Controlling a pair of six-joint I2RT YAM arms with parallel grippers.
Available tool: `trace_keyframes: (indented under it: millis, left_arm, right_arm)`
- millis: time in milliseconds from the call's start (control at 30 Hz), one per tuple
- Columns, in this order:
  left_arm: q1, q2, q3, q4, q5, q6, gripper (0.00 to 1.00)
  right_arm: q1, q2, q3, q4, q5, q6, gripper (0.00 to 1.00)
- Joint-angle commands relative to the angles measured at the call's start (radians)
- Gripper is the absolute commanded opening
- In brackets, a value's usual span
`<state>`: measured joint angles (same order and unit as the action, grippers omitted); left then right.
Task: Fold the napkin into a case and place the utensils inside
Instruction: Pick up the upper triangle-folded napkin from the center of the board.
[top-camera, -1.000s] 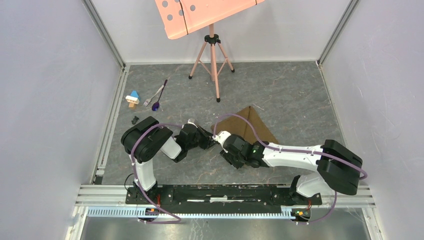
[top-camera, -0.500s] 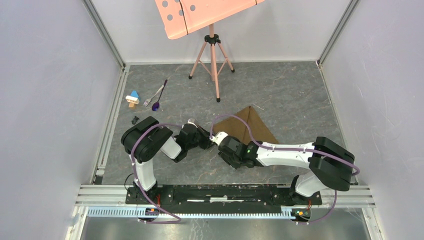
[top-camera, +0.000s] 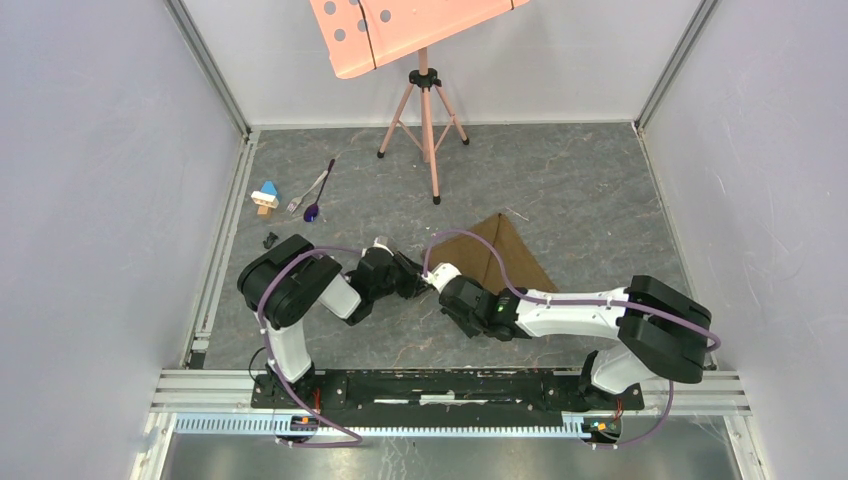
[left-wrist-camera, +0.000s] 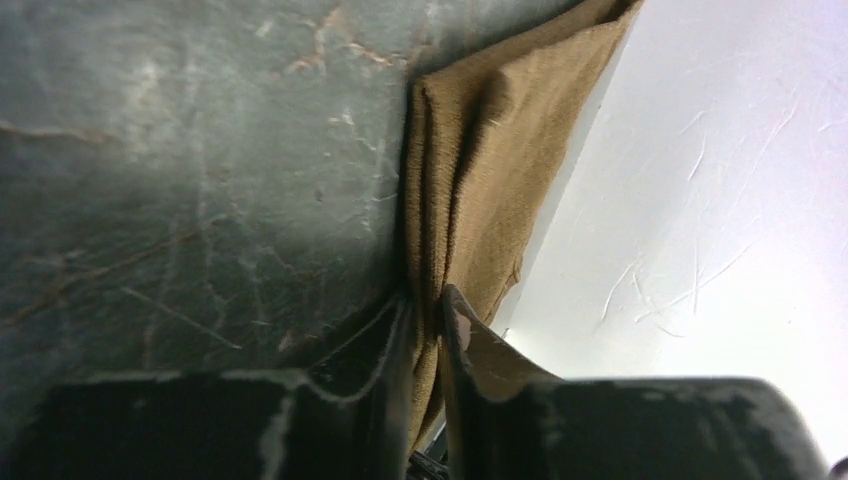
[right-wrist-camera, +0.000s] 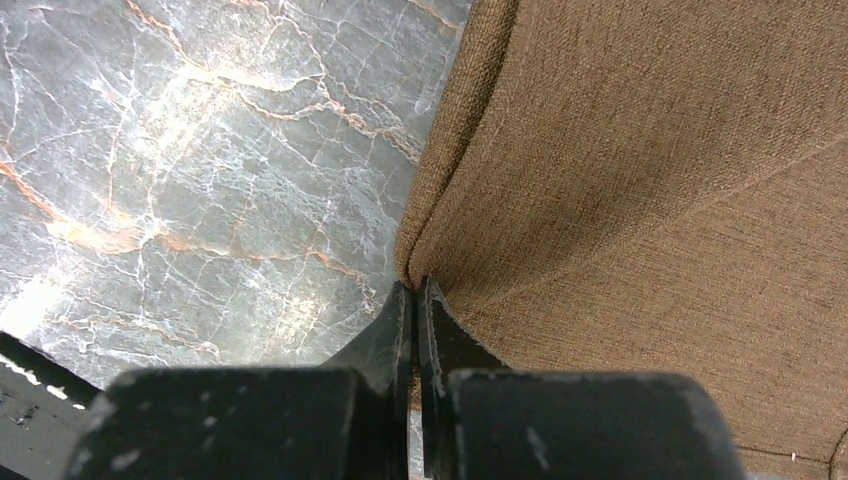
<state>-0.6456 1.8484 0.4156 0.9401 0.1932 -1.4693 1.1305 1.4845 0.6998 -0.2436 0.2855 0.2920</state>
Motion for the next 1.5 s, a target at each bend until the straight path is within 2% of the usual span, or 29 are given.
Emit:
trace_keyframes:
  millis: [0, 100, 167, 367, 533, 733, 867, 1033, 1267, 1333, 1467]
  left_arm:
    - [0.003, -0.040, -0.018, -0.057, -0.028, 0.088, 0.33]
    - [0.003, -0.032, -0.033, -0.041, -0.033, 0.086, 0.56]
    - [0.002, -0.016, -0.038, -0.019, -0.035, 0.070, 0.65]
    - [0.003, 0.054, -0.018, 0.042, -0.016, 0.029, 0.66]
    - [0.003, 0.053, -0.013, -0.011, -0.048, 0.036, 0.64]
    - [0.003, 0.069, 0.005, -0.019, -0.049, 0.049, 0.53]
    - [0.007, 0.054, 0.002, -0.033, -0.063, 0.066, 0.36]
    - [0.013, 0.021, 0.006, -0.067, -0.061, 0.099, 0.22]
    - [0.017, -0.069, 0.005, -0.165, -0.086, 0.155, 0.11]
    - [0.020, -0.111, 0.015, -0.232, -0.091, 0.170, 0.03]
    - [0.019, -0.243, 0.024, -0.397, -0.113, 0.170, 0.02]
  right_arm:
    - [-0.002, -0.005, -0.029, -0.021, 0.023, -0.020, 0.00]
    - [-0.004, -0.039, -0.023, -0.020, 0.018, -0.025, 0.00]
    - [-0.004, -0.064, -0.018, -0.024, 0.014, -0.023, 0.00]
    - [-0.015, -0.097, 0.002, -0.035, 0.026, -0.044, 0.00]
    - [-0.023, -0.117, 0.021, -0.053, 0.036, -0.062, 0.00]
    - [-0.036, -0.141, -0.016, -0.019, 0.016, -0.051, 0.00]
    - [-0.035, -0.131, -0.018, 0.001, -0.006, -0.051, 0.00]
    - [-0.036, -0.121, -0.014, 0.009, -0.012, -0.054, 0.00]
    - [-0.038, -0.128, -0.037, 0.033, -0.065, -0.055, 0.00]
    - [-0.053, -0.122, -0.046, 0.046, -0.135, -0.062, 0.00]
    - [-0.108, -0.155, -0.097, 0.128, -0.320, -0.038, 0.00]
